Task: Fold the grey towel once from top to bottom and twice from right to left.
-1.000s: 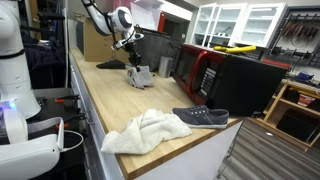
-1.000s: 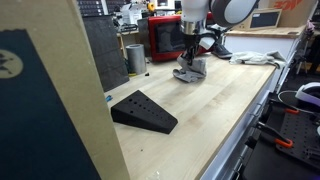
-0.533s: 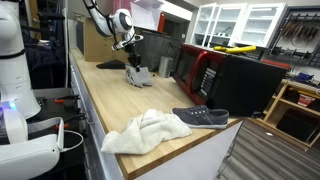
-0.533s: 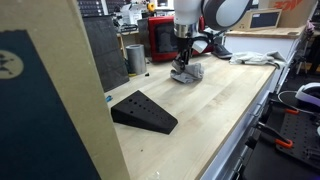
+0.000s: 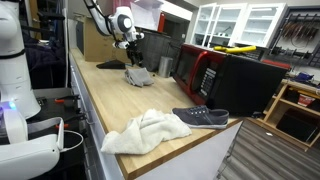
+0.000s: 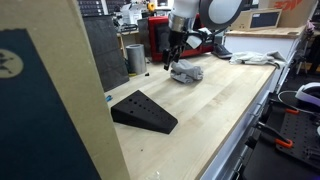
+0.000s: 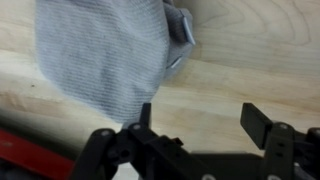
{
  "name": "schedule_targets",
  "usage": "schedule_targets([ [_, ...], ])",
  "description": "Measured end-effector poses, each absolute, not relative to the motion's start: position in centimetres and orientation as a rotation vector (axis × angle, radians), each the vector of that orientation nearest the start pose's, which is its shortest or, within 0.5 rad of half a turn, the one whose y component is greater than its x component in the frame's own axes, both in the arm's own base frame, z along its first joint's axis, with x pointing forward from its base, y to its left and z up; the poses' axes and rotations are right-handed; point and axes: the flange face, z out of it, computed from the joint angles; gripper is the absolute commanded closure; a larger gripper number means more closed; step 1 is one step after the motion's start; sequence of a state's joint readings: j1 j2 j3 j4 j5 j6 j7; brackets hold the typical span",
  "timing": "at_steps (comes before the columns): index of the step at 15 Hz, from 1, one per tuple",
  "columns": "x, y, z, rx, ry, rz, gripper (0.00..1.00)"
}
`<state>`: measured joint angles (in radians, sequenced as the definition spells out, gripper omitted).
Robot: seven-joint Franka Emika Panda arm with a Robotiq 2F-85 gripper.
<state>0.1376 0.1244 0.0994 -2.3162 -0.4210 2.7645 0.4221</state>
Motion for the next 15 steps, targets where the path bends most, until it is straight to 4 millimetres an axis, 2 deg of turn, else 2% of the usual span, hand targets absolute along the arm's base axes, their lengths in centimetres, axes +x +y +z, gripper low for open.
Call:
schedule_targets([
  [4, 52.9, 13.3, 33.6, -3.060, -0.253, -0.585, 0.00],
  [5, 52.8, 12.7, 34.2, -3.048, -0.233, -0.591, 0.18],
  [8, 52.0, 9.8, 36.5, -3.045, -0.172, -0.615, 0.42],
  [11, 51.0, 6.0, 38.0, -3.069, -0.108, -0.624, 0.65],
  [15, 50.3, 1.4, 37.4, -3.097, -0.032, -0.598, 0.95],
])
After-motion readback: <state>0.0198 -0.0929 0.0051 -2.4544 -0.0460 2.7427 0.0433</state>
